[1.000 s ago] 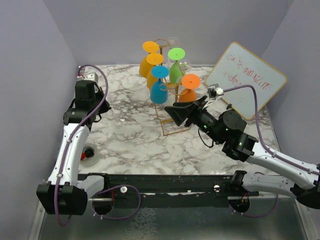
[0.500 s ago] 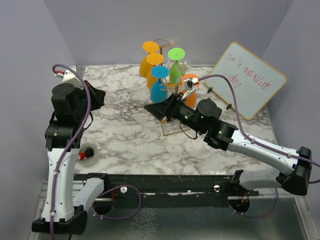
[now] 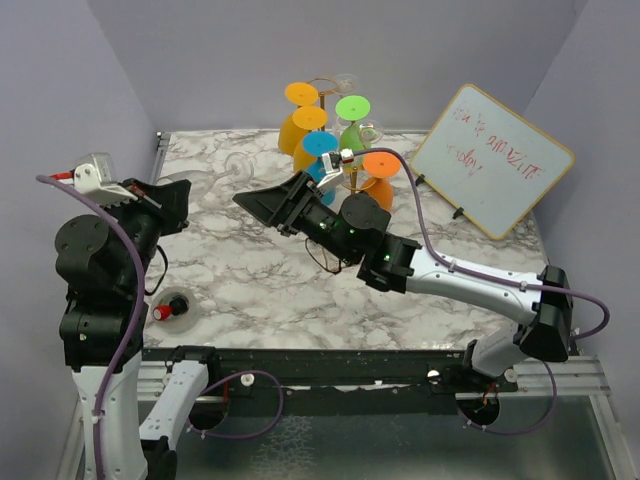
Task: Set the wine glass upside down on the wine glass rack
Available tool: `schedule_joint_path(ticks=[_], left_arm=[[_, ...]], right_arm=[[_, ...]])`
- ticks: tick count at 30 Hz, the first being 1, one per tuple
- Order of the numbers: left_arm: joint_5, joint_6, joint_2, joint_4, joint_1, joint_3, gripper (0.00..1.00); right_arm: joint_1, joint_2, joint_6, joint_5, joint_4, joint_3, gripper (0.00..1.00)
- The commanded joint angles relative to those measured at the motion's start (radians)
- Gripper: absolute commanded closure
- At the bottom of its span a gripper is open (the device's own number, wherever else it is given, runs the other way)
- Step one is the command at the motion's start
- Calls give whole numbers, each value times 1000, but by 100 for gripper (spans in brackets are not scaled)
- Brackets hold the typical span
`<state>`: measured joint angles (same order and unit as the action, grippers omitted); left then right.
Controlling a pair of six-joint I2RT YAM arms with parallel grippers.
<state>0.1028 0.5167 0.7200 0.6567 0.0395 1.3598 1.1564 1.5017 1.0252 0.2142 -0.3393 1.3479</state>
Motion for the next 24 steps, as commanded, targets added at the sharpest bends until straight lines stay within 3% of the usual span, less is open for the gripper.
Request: schedule_joint_path(ticks=[1, 16, 24], left_arm=[[46, 21, -30, -88, -3, 71, 100], [239, 98, -25, -149, 20, 176, 100], [288, 108, -31, -178, 28, 159, 100]], right_arm=[[12, 60, 147, 110, -58, 58, 34], [12, 146, 419, 227, -245, 102, 33], [12, 145, 456, 298, -292, 106, 40]])
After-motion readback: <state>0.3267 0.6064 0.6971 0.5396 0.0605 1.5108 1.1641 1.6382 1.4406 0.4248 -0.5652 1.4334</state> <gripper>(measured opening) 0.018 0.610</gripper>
